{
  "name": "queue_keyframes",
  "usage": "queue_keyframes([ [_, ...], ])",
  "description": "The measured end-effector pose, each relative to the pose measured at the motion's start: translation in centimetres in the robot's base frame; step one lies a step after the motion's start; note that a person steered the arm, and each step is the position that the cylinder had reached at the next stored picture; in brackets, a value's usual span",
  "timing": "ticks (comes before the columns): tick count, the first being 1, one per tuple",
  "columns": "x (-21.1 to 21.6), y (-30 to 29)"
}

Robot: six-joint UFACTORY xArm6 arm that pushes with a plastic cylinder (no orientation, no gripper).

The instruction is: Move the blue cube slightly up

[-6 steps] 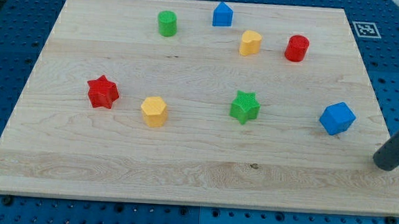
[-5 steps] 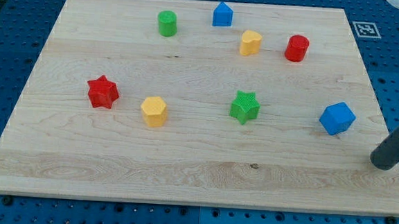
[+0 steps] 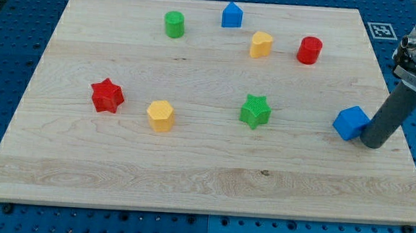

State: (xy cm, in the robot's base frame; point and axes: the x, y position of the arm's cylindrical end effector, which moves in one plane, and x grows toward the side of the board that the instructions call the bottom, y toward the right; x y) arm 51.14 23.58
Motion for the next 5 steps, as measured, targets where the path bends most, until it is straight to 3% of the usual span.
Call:
queue_keyframes([
  [3,-1.5,-4.7],
  [5,3.6,1.0],
])
